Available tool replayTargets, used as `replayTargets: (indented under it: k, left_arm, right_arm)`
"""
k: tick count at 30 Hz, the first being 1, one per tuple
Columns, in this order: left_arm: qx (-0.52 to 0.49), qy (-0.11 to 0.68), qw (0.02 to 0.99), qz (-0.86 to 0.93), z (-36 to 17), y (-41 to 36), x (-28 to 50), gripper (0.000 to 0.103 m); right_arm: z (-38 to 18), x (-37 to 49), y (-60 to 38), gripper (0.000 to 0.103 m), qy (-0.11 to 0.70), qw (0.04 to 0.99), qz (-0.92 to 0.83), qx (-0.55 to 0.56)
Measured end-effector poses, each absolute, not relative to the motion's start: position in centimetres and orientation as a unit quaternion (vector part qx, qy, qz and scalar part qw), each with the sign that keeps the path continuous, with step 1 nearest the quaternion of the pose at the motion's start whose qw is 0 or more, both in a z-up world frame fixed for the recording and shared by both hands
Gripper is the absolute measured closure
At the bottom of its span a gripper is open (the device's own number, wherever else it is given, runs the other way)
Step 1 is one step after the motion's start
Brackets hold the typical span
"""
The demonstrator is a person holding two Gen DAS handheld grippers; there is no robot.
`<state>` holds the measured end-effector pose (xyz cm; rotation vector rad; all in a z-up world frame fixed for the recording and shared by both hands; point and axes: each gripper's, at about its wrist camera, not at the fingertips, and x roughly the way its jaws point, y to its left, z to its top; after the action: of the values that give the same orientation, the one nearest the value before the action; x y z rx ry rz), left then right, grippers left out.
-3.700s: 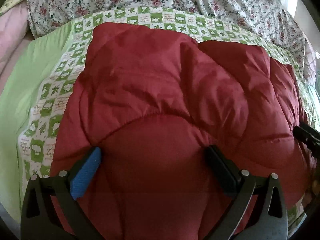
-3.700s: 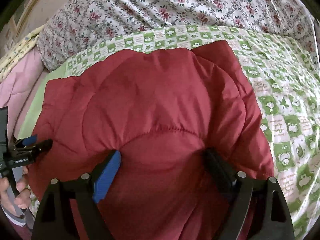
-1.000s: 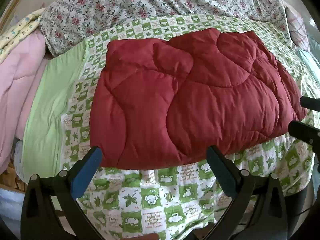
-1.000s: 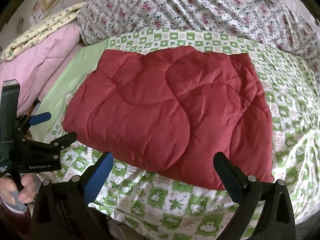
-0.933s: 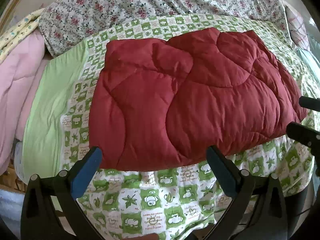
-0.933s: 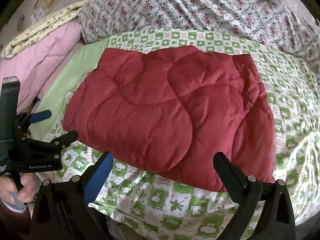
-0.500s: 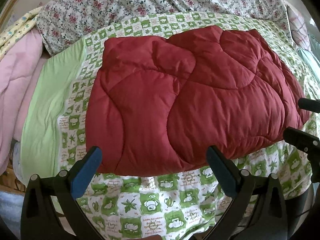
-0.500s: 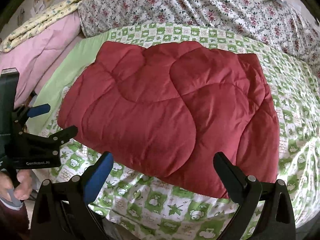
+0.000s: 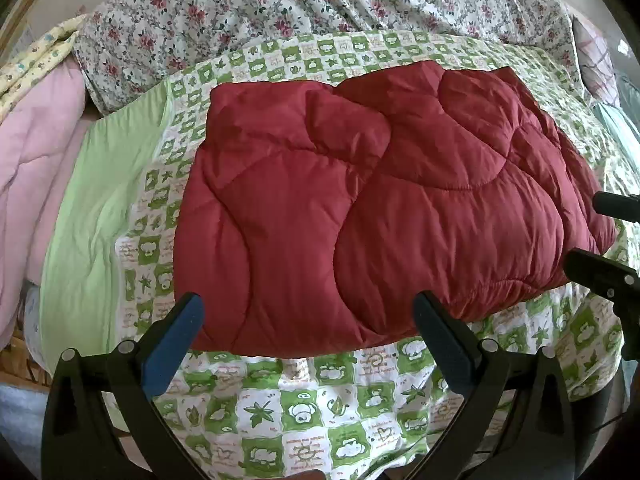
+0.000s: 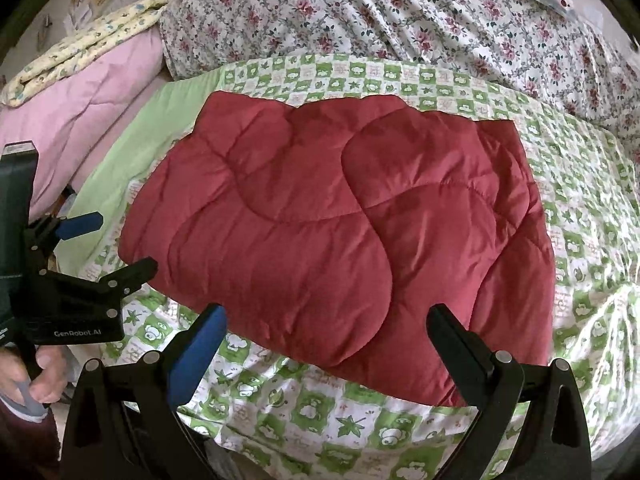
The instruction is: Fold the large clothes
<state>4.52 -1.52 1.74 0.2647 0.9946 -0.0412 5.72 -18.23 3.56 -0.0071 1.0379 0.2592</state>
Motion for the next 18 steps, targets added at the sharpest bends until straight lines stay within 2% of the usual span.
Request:
replayTargets:
  k: [18]
  left_arm:
    - [0.124,0.472,0.873,-0.017,2.2,-1.41,4.36,0.0]
  right_arm:
    - [4.09,5.49,-17.93,0.002,0.491,0.862,0.127,-0.006]
